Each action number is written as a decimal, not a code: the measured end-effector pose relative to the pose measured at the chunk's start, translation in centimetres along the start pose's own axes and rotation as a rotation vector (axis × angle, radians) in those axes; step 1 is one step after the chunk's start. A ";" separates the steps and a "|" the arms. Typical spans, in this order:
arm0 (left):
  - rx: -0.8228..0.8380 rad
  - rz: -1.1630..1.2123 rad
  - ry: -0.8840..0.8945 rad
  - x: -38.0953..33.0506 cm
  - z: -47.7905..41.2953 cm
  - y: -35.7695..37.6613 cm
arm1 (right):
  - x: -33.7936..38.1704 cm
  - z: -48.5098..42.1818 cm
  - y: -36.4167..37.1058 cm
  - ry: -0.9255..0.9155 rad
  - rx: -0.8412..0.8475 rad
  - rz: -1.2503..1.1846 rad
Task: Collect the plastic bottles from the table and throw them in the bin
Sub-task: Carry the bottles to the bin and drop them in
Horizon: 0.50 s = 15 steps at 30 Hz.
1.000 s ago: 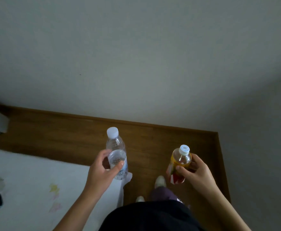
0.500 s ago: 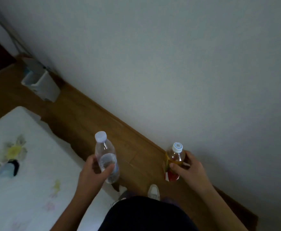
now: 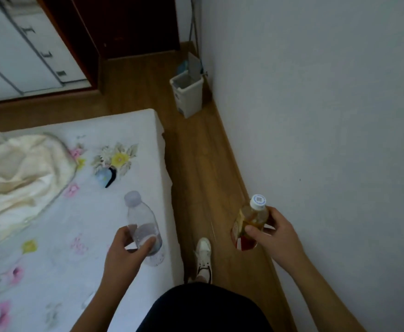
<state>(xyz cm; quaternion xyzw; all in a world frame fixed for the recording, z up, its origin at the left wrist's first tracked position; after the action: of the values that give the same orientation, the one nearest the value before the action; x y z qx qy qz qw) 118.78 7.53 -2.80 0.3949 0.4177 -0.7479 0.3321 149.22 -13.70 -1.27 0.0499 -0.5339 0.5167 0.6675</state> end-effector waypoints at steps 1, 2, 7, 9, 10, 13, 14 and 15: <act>-0.006 0.011 -0.013 -0.4 -1.5 0.0 | 0.8 -1.6 0.2 0.002 0.013 0.001; -0.005 0.017 -0.021 -1.1 -3.1 0.2 | 1.7 -3.1 0.4 0.006 0.020 0.005; 0.076 -0.005 0.035 -6.8 -11.4 2.7 | 4.5 -9.5 0.0 0.006 -0.014 -0.014; 0.106 -0.015 0.083 -9.5 -14.5 3.7 | 5.7 -11.7 -0.5 0.025 -0.029 -0.030; 0.113 -0.012 0.103 -10.9 -16.0 4.2 | 6.2 -12.8 -0.9 0.035 -0.040 -0.034; 0.125 -0.003 0.130 -14.3 -20.8 5.2 | 8.2 -16.6 -2.0 0.048 -0.056 -0.031; 0.130 0.000 0.133 -15.1 -22.4 5.5 | 8.8 -18.1 -2.4 0.053 -0.058 -0.030; 0.128 0.004 0.136 -15.9 -24.1 5.8 | 9.4 -19.7 -2.6 0.059 -0.052 -0.030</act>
<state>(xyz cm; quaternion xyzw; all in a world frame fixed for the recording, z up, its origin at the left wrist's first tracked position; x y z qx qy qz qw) 138.52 29.05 0.73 0.4662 0.3898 -0.7439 0.2782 163.24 3.25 -1.19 0.0250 -0.5262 0.4939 0.6918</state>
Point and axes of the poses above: each hand's wrist, its own z-axis away from the middle knuckle, its own y-axis out of the palm, x = y × z, the point moved 5 cm from there along -z, towards the middle knuckle, and after that the axes turned 11 degrees about z, right-handed, at the moved point
